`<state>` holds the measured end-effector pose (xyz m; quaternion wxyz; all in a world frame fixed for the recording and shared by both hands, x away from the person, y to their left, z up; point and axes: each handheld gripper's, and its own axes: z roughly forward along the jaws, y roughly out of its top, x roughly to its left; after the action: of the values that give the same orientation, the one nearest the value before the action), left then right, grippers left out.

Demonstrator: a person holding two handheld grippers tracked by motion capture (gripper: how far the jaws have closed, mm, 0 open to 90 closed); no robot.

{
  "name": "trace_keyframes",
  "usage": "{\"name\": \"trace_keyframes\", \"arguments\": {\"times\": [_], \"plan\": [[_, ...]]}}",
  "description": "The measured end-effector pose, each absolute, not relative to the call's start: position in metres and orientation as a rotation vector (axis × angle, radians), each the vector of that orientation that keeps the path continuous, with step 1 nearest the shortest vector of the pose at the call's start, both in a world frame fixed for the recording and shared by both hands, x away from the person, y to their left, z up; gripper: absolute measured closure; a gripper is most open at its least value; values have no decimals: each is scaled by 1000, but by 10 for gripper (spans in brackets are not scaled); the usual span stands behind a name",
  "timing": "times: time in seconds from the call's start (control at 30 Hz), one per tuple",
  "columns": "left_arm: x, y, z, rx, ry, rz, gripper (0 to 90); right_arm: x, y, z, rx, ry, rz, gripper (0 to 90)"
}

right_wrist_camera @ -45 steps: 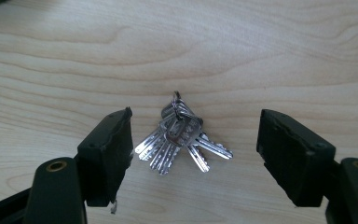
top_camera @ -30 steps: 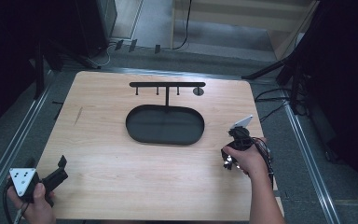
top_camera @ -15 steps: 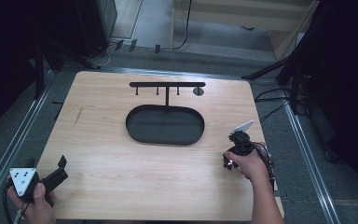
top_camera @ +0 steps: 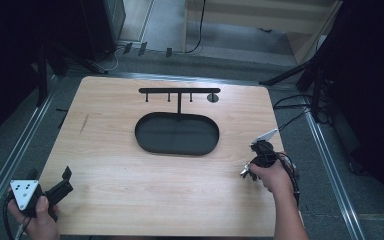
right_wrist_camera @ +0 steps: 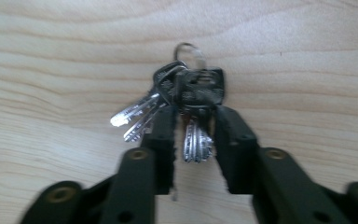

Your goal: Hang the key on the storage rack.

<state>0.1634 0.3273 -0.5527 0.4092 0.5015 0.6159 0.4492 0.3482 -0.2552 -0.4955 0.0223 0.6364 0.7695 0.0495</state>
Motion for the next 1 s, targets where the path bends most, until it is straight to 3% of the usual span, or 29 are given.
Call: {"name": "trace_keyframes", "arguments": {"times": [0.03, 0.1, 0.2, 0.53, 0.87, 1.0], "plan": [[163, 327, -553, 1266, 1554, 1133, 70, 349, -256, -493, 2017, 2369, 221, 511], [164, 327, -553, 1268, 1555, 1133, 70, 351, -256, -491, 2036, 2314, 236, 397], [164, 327, -553, 1264, 1555, 1132, 70, 353, -253, -493, 2063, 2253, 207, 275], [164, 327, -553, 1265, 1560, 1125, 70, 353, -251, -502, 2048, 2256, 168, 193], [164, 328, -553, 1262, 1560, 1122, 70, 348, -254, -511, 1983, 2305, 126, 237], [164, 328, -553, 1258, 1563, 1120, 70, 346, -258, -507, 1981, 2275, 163, 479]]}}
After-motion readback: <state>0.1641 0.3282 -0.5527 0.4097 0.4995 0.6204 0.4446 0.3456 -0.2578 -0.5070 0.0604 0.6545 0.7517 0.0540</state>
